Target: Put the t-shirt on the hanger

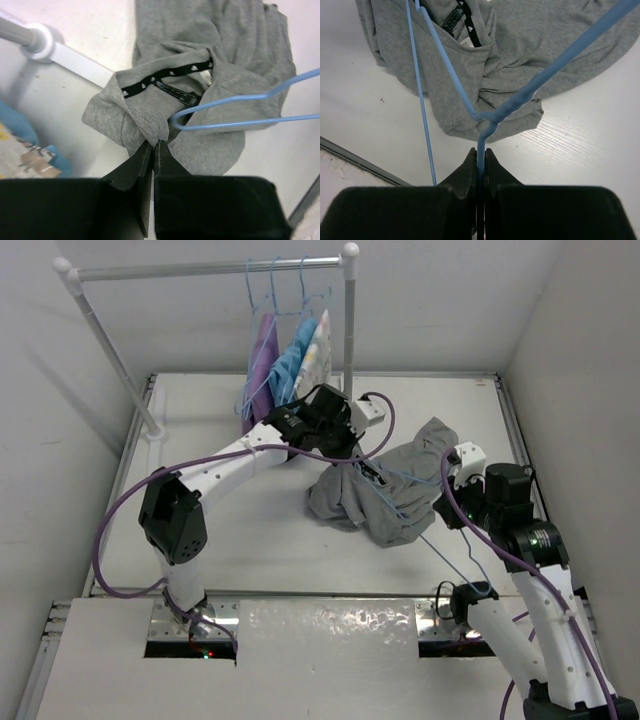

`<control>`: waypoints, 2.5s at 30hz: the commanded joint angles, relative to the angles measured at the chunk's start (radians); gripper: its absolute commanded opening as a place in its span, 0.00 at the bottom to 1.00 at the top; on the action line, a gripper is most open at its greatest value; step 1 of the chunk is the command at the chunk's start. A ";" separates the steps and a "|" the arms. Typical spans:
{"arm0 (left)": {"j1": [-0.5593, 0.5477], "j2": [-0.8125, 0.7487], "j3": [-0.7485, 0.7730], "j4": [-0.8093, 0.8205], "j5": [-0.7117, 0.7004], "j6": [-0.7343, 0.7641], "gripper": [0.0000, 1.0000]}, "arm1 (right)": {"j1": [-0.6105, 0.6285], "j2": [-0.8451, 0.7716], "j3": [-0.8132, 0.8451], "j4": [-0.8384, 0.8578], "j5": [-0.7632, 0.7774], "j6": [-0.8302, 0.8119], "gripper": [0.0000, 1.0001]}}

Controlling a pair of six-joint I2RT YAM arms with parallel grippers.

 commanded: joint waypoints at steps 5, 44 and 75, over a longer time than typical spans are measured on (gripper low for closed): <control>-0.009 -0.007 -0.002 -0.003 0.105 0.051 0.00 | -0.004 0.037 -0.041 0.150 -0.084 -0.016 0.00; 0.009 -0.139 -0.229 -0.042 -0.034 0.082 0.63 | 0.234 0.220 -0.280 0.478 -0.205 0.061 0.00; -0.156 -0.052 0.013 -0.052 0.058 0.200 0.00 | 0.262 0.136 -0.070 0.372 -0.096 -0.068 0.00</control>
